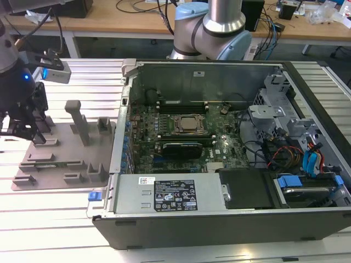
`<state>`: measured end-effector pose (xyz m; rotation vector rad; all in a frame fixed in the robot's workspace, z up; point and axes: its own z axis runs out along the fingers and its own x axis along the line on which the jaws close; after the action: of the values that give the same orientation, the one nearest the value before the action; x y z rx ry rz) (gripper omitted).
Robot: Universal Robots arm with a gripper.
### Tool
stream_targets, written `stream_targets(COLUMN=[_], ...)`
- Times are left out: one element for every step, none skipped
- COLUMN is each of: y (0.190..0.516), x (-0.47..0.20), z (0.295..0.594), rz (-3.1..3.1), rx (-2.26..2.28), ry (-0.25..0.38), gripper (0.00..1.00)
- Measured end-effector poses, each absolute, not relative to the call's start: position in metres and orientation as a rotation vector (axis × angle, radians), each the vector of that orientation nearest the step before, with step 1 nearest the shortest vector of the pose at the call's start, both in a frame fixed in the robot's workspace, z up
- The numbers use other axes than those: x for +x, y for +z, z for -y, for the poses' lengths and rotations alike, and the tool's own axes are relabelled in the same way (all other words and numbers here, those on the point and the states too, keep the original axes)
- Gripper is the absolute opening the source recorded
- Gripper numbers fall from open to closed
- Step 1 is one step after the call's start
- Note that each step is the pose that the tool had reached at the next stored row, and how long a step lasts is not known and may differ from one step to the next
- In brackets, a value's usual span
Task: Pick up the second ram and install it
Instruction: 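Pick up the second ram and move it above second insertion slot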
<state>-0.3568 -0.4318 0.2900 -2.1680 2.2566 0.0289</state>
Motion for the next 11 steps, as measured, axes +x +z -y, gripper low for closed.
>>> stream_targets(y=[0.289,0.288,0.287,0.286,0.284,0.283,0.282,0.281,0.279,0.278,0.276], x=[-0.357,-0.357,-0.357,-0.357,-0.357,-0.357,-0.357,-0.357,-0.357,-0.357,-0.357], z=[0.432,0.432,0.432,0.432,0.432,0.432,0.432,0.432,0.432,0.432,0.432], rz=[-2.257,-2.257,-2.257,-2.257,-2.257,-2.257,-2.257,-2.257,-2.257,-2.257,-2.257], rx=[-2.168,-2.168,-2.168,-2.168,-2.168,-2.168,-2.168,-2.168,-2.168,-2.168,-2.168], ry=[0.029,0.029,0.029,0.029,0.029,0.029,0.029,0.029,0.029,0.029,0.029], gripper=[0.36,0.36,0.36,0.36,0.36,0.36,0.36,0.36,0.36,0.36,0.36])
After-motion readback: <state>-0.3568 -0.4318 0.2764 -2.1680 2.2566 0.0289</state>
